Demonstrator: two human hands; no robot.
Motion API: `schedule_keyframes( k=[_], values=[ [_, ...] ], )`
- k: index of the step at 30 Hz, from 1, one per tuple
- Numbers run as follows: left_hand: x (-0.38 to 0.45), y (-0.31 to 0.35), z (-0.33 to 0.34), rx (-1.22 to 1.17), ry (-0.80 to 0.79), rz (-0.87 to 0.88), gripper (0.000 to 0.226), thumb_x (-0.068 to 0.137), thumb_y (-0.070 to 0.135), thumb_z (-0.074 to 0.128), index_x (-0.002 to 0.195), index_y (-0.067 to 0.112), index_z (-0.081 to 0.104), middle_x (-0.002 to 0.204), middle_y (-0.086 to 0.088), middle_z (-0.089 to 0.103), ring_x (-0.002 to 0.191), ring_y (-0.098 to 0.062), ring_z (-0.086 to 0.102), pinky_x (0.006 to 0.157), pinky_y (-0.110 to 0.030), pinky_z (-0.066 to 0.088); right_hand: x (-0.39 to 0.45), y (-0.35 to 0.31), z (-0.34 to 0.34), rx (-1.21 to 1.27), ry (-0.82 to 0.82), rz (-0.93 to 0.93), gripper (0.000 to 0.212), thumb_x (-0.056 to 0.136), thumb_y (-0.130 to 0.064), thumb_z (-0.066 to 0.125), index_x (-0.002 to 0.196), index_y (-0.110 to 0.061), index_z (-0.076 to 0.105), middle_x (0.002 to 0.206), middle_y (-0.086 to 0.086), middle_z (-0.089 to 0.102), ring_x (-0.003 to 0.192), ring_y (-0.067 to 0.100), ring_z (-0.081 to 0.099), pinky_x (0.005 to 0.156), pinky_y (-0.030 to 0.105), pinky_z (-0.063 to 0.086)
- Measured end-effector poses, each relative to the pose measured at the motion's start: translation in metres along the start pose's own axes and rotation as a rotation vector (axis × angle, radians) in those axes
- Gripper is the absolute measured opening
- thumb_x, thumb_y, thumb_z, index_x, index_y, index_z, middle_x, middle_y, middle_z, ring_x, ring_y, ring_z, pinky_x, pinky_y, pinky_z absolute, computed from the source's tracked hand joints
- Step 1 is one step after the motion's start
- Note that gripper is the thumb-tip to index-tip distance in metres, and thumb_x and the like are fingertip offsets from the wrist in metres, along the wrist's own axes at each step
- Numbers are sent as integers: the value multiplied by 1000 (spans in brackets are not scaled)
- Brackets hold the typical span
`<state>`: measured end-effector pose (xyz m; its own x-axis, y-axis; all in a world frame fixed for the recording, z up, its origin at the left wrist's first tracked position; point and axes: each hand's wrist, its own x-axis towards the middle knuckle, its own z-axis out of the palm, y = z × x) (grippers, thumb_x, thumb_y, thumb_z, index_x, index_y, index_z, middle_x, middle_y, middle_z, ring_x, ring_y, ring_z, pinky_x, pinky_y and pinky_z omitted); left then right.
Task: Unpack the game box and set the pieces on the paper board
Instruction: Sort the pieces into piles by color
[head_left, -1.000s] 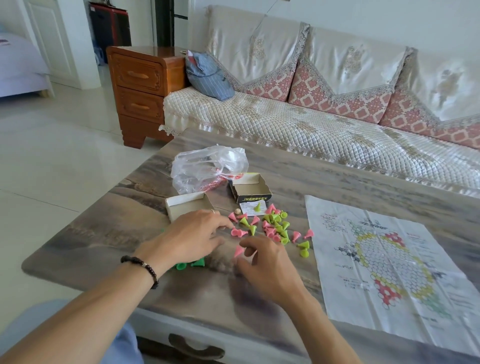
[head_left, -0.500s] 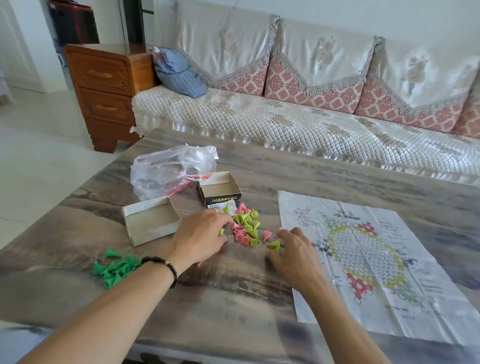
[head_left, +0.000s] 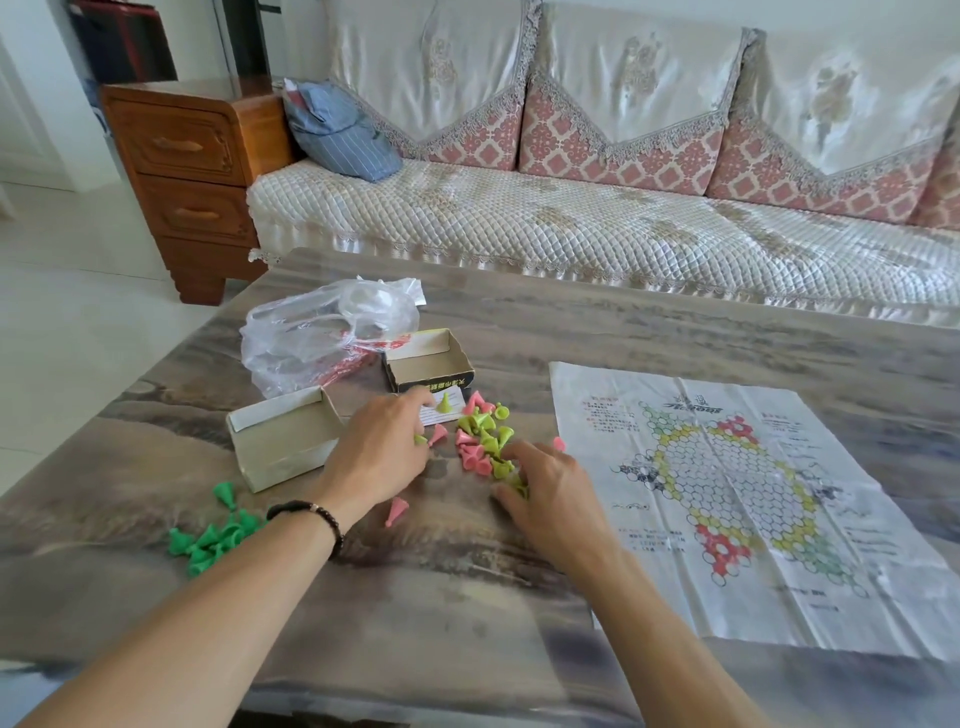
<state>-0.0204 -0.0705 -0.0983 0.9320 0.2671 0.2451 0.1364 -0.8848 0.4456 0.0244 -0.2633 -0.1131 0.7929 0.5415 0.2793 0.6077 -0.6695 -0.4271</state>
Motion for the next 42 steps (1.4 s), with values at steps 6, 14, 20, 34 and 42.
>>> schedule_keyframes(
  k=[6,14,20,34,42],
  values=[
    [6,-6,-5,53,-85,-86,27,78,-1,63,98,16,68,91,-1,68,92,-23,63,75,-36,51,11,-4,6,-33,-42,2,17,86,-17,56,102,-14,63,100,5,61,90,29,57,75,38,47],
    [15,6,-8,107,-131,-41,15,80,5,71,92,14,72,98,-4,61,99,-21,58,76,-26,41,6,7,-1,-1,-53,13,16,86,-19,61,100,-15,66,95,3,63,89,25,56,74,35,45],
    [17,17,-9,106,-246,90,10,79,11,73,88,15,73,92,3,70,84,-15,61,68,-24,41,0,12,-12,24,-118,4,15,83,-19,66,97,-16,65,79,-10,48,77,14,48,68,24,32],
    [-55,31,-9,-34,-312,229,16,82,22,70,98,22,71,88,9,61,78,-7,53,66,-18,34,-53,-5,-15,74,-150,7,14,77,-24,67,91,-27,65,78,-11,54,71,7,49,66,22,40],
    [-90,22,-15,-225,-372,156,48,74,26,81,120,25,66,87,26,53,80,4,55,65,-5,37,-70,-18,-16,118,-187,-9,28,74,-30,72,101,-26,67,94,-12,53,76,1,50,62,7,36]
  ],
)
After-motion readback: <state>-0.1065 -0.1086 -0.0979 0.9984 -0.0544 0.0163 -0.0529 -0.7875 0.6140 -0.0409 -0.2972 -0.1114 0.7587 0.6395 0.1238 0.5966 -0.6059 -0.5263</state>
